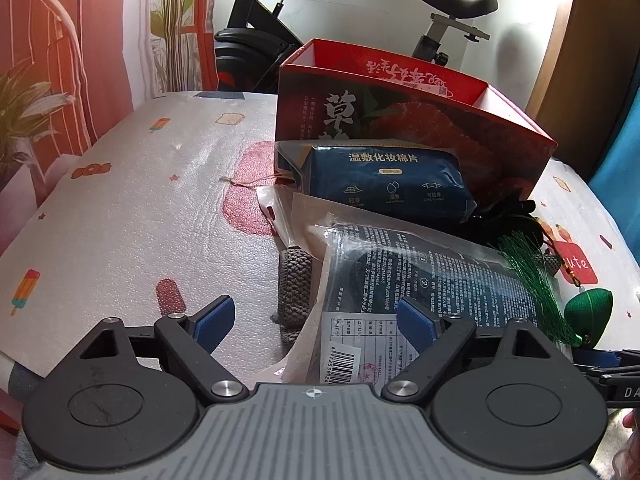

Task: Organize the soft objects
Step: 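Move the left gripper down toward the clear plastic bag on the table, then close the left gripper on the clear plastic bag's edge and lift it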

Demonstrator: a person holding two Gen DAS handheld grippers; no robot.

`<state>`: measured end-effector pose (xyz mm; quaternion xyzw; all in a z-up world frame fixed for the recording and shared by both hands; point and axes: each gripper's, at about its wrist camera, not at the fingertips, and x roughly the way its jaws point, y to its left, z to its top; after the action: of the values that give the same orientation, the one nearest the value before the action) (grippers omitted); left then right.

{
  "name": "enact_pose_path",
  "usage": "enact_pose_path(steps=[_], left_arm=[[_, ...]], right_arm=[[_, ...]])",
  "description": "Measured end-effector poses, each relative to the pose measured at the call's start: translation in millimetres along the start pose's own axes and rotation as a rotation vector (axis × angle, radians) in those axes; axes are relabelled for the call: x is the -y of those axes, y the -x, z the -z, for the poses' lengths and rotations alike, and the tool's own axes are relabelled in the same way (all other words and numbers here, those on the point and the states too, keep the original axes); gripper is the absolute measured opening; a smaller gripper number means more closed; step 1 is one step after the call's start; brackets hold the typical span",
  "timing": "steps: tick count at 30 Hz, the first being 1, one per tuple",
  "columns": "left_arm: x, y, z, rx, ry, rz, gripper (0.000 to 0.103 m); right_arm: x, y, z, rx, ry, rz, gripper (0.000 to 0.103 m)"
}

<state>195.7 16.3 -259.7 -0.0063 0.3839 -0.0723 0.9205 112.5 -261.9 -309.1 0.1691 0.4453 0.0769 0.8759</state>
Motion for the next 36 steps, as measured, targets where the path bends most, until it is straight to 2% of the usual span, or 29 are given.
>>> enact_pose_path(steps=[8,17,22,27,31,33,36], left_arm=[[-4.5,-12.8,-0.8,-0.046,0.041,0.089,0.089],[-1.8,-13.9,4.6,-0.079,0.041,0.160,0.087],[-0.5,-12.9,4.8,-0.101,0.025,0.171,0.087],[-8.2,-12.7,-5.0,-0.082,0.035,0.147,0.086],[-2.9,-20.8,-12.8,-0.078,-0.017,0.141,0.083],[-2.6,-25.0,-13.4,-0.088,-0.004,0.154,0.079],[-1.8,-29.4,-11.3,-0.116,0.017,0.199,0.077]], right_arm=[[-0.2,-11.9,-13.0,-0.009,0.011,-0.036,0.096],[-7.0,-20.4,-18.4,-0.003,0.049,-0.048,0.096],[-10.8,-26.5,-22.7,0.010,0.076,-0.057,0.096],[-9.4,-29.1,-24.1,0.018,0.075,-0.067,0.096],[-6.6,-25.8,-20.6,0.024,0.061,-0.065,0.095],[-7.1,-24.6,-18.7,0.023,0.063,-0.065,0.095],[-8.7,-24.9,-18.6,0.015,0.065,-0.082,0.095]])
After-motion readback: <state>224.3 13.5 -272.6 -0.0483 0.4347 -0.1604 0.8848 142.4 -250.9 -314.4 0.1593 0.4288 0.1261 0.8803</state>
